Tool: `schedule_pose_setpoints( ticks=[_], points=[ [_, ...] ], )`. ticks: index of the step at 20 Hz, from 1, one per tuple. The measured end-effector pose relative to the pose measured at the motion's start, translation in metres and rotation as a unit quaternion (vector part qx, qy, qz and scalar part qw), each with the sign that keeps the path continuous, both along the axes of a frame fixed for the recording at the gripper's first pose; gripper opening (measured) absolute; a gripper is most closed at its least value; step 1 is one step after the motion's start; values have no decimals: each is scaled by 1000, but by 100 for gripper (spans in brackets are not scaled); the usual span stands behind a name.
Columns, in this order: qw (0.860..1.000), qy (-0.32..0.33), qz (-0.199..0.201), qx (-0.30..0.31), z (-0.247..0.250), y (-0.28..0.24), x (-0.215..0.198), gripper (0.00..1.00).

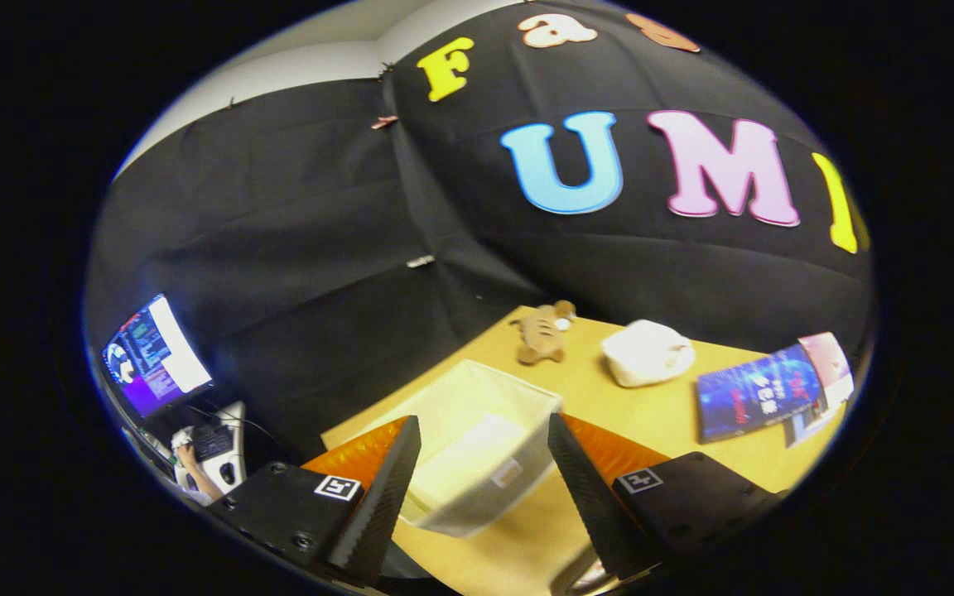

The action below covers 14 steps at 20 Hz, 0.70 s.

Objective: Open the storage box then place both shoes into the box .Put the left shoe in first, then the right shoe, with the right side of both shoes facing outward in a uniform manner.

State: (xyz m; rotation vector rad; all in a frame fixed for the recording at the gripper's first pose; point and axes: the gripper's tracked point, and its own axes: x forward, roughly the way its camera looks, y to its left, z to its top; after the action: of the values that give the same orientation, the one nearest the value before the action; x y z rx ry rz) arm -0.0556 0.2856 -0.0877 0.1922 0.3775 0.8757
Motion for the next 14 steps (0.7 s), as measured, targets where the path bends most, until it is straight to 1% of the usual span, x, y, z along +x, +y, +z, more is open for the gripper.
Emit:
schedule_pose_setpoints(
  ticks=[2,4,7,8,11,13,14],
  points=[
    [999,28,-34,-27,-32,-40,-4,96],
    [994,60,-67,-55,-69,-71,-9,96],
    [983,105,-104,-111,-132,-107,-16,96],
    [979,111,-112,-131,-150,-117,-17,95],
    [965,130,-122,-190,-203,-134,-21,88],
    [959,136,-126,-215,-230,-137,-13,82],
    [957,139,-129,-221,-241,-137,-7,81]
  ],
)
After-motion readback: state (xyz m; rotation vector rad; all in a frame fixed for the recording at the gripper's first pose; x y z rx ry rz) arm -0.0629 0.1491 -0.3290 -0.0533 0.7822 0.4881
